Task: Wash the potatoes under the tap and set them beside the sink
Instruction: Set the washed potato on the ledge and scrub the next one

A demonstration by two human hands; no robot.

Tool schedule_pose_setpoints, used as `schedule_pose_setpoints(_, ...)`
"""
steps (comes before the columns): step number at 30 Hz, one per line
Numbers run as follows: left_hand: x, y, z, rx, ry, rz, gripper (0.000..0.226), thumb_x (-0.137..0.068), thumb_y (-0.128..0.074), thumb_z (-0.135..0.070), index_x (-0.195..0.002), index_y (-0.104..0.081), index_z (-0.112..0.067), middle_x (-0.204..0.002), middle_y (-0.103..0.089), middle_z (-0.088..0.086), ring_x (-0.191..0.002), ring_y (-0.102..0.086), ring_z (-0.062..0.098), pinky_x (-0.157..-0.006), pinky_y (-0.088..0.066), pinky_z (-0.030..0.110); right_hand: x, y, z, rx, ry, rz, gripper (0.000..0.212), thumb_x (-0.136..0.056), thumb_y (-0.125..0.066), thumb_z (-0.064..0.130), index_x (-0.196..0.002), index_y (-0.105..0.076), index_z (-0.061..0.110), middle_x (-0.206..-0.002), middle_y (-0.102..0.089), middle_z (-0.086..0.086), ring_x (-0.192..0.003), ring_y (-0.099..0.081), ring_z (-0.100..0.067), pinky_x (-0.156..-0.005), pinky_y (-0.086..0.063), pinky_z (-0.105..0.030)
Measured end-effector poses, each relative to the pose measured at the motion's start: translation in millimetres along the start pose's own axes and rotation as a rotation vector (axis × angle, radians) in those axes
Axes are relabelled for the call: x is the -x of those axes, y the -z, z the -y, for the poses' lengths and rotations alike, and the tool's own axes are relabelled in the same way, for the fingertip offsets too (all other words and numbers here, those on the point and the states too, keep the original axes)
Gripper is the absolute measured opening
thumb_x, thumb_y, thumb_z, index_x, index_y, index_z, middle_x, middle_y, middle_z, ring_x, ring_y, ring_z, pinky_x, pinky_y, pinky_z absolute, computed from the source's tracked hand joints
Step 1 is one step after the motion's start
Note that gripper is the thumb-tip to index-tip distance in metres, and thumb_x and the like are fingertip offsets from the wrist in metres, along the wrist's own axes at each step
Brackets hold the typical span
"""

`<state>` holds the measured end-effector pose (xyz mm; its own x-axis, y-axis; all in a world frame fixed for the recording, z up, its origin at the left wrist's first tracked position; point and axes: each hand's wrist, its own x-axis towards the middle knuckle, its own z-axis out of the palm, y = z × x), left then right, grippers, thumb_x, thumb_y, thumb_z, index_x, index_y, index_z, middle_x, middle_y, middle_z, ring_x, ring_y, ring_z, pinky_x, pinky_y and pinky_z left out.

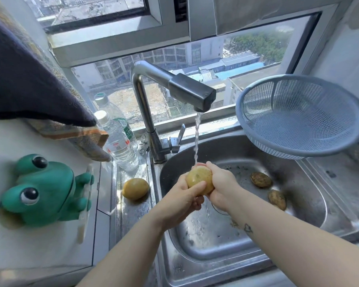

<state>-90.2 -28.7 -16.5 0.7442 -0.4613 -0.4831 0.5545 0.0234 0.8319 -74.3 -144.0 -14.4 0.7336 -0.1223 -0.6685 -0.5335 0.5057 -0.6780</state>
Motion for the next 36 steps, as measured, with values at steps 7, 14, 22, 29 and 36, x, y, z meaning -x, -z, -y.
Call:
schedule_pose_setpoints(7, -9.9, 1.4, -9.9, -0.058, -0.05, -0.137, 0.022, -0.102, -0.039, -0.033, -0.12, -0.047, -0.024, -0.081, -0.046, 0.004, -0.051, -0.038, 0.009, -0.05, -0.033, 0.02, 0.5, 8.7, -8.8, 0.299, 0.32, 0.107, 0.031, -0.102, -0.033, 0.03, -0.1, -0.063, 0.026, -0.107, -0.063, -0.012, -0.094, -0.061, -0.024, -0.093, -0.052, -0.046)
schedule_pose_setpoints(14, -22.2, 4.5, -15.5, -0.197, -0.082, -0.358, 0.032, -0.098, -0.034, -0.035, -0.101, -0.06, -0.018, -0.07, -0.05, 0.002, -0.048, -0.039, 0.009, -0.047, -0.032, 0.023, 5.8, 24.0, -1.5, 0.789, 0.476, 0.319, 0.054, -0.092, -0.058, 0.031, -0.14, -0.033, 0.031, -0.124, -0.051, 0.005, -0.112, -0.054, -0.012, -0.095, -0.044, -0.022)
schedule_pose_setpoints(22, -7.2, 15.1, -19.8, -0.159, -0.016, -0.044, 0.03, -0.103, -0.038, -0.031, -0.128, -0.05, -0.021, -0.082, -0.05, 0.005, -0.056, -0.042, 0.008, -0.054, -0.036, 0.02, 6.1, 33.8, 15.7, 1.039, 0.531, 0.372, 0.069, -0.079, -0.074, 0.026, -0.136, -0.037, 0.035, -0.113, -0.057, 0.004, -0.093, -0.061, -0.012, -0.081, -0.052, -0.022)
schedule_pose_setpoints(29, -1.7, 11.9, -20.8, -0.169, -0.05, -0.036, 0.03, -0.099, -0.048, -0.017, -0.128, -0.048, -0.022, -0.089, -0.052, 0.003, -0.058, -0.042, 0.006, -0.057, -0.038, 0.018, 6.5, 32.6, 18.6, 1.02, 0.543, 0.376, 0.067, -0.079, -0.074, 0.02, -0.134, -0.038, 0.03, -0.105, -0.057, 0.004, -0.085, -0.061, -0.009, -0.074, -0.052, -0.018)
schedule_pose_setpoints(36, -12.4, -6.4, -18.8, -0.278, -0.18, -0.271, 0.025, -0.101, -0.043, -0.026, -0.111, -0.061, -0.013, -0.078, -0.056, -0.005, -0.057, -0.049, 0.001, -0.046, -0.038, 0.011, 8.1, 28.6, 6.1, 1.249, 0.698, 0.257, 0.075, -0.082, -0.069, 0.027, -0.142, -0.025, 0.023, -0.133, -0.034, -0.002, -0.112, -0.05, -0.02, -0.095, -0.044, -0.032)
